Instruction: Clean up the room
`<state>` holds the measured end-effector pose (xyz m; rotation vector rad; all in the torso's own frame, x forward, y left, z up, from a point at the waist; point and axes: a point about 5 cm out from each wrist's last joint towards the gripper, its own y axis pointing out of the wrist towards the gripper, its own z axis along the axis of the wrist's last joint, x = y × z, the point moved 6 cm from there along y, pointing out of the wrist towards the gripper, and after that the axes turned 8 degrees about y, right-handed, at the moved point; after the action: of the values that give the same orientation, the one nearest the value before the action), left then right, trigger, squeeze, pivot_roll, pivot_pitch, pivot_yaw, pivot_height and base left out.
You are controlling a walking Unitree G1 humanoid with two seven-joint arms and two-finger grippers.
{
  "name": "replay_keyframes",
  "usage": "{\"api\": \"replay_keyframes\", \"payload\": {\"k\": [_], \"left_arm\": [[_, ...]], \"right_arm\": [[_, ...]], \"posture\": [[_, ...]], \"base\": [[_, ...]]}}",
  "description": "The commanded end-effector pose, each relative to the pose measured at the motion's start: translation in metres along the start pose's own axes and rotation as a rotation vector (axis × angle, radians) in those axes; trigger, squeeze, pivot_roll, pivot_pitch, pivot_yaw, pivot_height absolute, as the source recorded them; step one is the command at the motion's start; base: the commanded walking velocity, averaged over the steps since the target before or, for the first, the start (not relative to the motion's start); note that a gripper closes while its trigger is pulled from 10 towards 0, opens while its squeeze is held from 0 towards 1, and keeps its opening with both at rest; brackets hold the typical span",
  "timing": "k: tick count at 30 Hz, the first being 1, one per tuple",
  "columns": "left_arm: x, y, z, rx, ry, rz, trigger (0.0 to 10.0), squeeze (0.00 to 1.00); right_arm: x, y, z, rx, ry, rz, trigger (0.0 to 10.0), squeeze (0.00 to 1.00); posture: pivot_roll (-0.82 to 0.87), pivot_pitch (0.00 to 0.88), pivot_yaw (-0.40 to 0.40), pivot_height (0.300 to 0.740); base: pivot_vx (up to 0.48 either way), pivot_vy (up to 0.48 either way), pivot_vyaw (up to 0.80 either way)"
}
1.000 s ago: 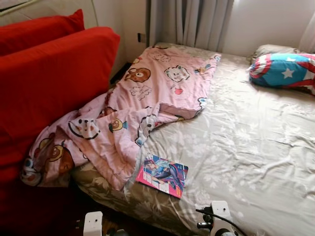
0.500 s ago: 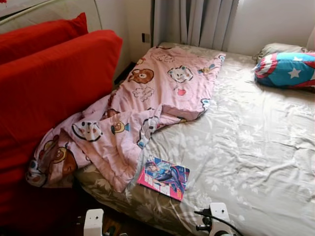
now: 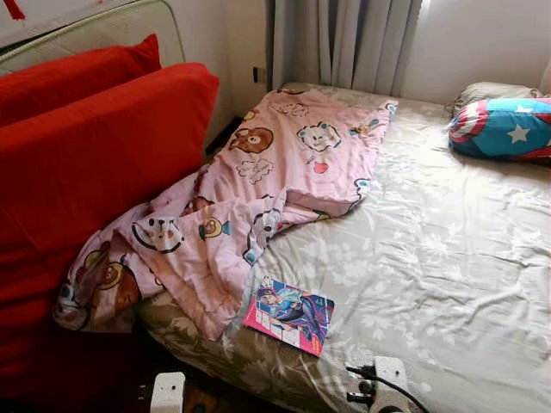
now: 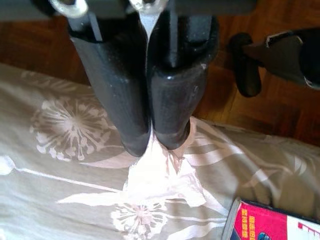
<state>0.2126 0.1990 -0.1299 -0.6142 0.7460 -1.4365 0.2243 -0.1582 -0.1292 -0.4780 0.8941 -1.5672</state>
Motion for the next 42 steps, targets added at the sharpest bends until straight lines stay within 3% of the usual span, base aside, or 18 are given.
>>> {"api": "replay_keyframes", "payload": {"k": [1, 18, 29, 35, 42], "left_arm": [[-0.001, -0.001, -0.008, -0.026, 0.008, 0.003, 10.0, 0.0], [-0.012, 0.0, -0.003, -0.028, 0.012, 0.018, 10.0, 0.0], [-0.01, 0.0, -0.003, -0.029, 0.021, 0.008, 10.0, 0.0], [-0.011, 0.0, -0.003, -0.026, 0.008, 0.018, 10.0, 0.0], [-0.011, -0.001, -0.005, -0.033, 0.011, 0.022, 10.0, 0.0]], "right_arm": [[0.001, -0.001, -0.003, -0.004, 0.014, -0.008, 10.0, 0.0], [-0.002, 0.0, -0.006, -0.016, 0.038, -0.012, 10.0, 0.0], [-0.008, 0.001, -0.004, -0.026, -0.041, 0.021, 10.0, 0.0], [-0.014, 0.001, -0.002, -0.018, -0.03, 0.032, 10.0, 0.0], [-0.007, -0.001, -0.01, -0.038, -0.025, 0.003, 10.0, 0.0]], "posture": [[0.02, 0.043, 0.011, 0.713], [0.01, 0.135, 0.036, 0.718], [0.01, 0.13, 0.034, 0.74], [0.0, 0.119, 0.033, 0.74], [0.0, 0.111, 0.029, 0.74]], "base": [[0.0, 0.0, 0.0], [0.0, 0.0, 0.0], [0.0, 0.0, 0.0], [0.0, 0.0, 0.0], [0.0, 0.0, 0.0]]}}
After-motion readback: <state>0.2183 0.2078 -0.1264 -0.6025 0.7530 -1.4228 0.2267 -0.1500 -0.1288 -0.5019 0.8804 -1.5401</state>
